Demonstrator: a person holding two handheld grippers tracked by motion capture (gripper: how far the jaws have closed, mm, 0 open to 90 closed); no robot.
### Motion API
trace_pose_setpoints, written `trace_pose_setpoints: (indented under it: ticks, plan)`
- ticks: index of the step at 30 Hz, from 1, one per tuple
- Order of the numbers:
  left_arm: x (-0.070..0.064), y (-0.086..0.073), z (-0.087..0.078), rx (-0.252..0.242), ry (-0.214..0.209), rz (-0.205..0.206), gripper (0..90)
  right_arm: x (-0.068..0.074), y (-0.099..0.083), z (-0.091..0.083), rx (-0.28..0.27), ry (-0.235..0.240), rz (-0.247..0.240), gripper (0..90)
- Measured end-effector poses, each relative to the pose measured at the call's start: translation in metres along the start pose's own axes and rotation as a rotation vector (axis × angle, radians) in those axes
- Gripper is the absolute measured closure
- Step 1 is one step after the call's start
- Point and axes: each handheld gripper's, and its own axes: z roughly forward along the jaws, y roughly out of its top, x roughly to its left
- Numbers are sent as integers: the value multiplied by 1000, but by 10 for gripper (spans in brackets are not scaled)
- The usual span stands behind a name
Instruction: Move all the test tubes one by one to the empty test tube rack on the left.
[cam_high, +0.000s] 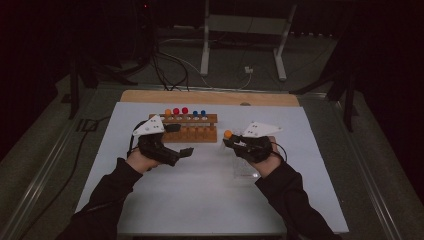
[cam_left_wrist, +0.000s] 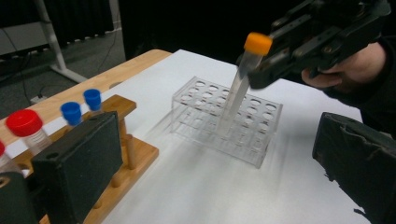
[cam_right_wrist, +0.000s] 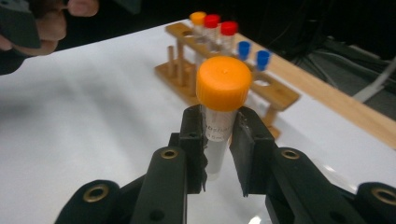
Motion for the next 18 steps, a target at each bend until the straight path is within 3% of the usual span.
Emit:
trace_pose_setpoints:
  ticks: [11,18]
  plan:
    - [-18,-1,6,-3,-47,22,26,23,-8,19,61,78,-33,750]
    - [-27,-10,14,10,-80,19,94,34,-12,24,83,113,-47,750]
